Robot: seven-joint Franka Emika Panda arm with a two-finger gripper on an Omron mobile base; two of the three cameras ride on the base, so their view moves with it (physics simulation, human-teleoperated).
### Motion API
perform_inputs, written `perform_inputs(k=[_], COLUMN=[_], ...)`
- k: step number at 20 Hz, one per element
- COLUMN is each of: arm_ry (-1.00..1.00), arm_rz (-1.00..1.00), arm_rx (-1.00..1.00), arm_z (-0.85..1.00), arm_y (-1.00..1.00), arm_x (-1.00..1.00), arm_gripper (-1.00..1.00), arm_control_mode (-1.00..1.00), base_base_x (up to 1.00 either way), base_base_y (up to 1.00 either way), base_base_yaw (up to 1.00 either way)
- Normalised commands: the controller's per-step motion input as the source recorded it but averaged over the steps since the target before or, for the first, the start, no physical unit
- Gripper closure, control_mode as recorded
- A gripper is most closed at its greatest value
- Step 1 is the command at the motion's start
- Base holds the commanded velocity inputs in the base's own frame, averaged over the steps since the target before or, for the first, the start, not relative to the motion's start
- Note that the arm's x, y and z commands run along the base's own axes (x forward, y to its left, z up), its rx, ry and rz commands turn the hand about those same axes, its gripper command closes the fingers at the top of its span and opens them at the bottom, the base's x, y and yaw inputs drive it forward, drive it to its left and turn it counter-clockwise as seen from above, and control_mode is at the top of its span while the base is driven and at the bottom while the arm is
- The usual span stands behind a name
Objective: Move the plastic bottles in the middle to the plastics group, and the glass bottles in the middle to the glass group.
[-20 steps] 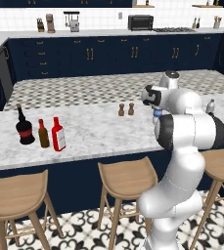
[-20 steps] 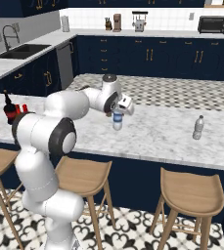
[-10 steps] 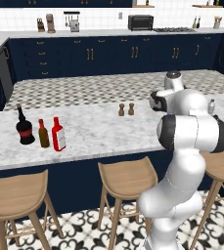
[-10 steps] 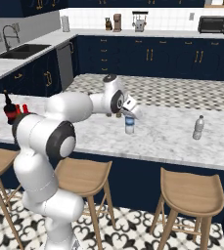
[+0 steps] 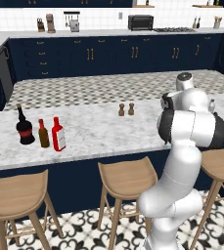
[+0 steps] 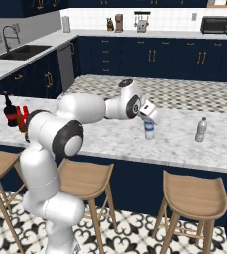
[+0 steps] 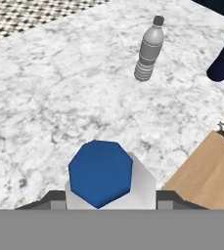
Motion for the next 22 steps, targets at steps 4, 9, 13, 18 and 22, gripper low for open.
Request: perform_inputs(k=[4,9,13,18,22], arm_ry=[0.05,0.01,0.0,-0.11,-0.14], arm_rz=[0.0,0.0,0.0,0.0,0.0], arm_rx=[0.0,0.0,0.02,0.02,0.0], arm_z=[0.0,0.0,-0.1,-0.3,-0.3], arm_y=[-0.87,-0.88,-0.8,-0.49,-0.24], arm_x=[0.12,0.02,0.0,-0.03,-0.01], arm_gripper=[1.0,1.0,1.0,1.0,1.0], arm_control_mode=[-1.0,-1.0,-1.0,-1.0,-1.0], base_base_x=[0.0,0.0,0.0,0.0,0.0], base_base_y=[0.0,0.0,0.0,0.0,0.0], base_base_yaw=[0.0,0.0,0.0,0.0,0.0])
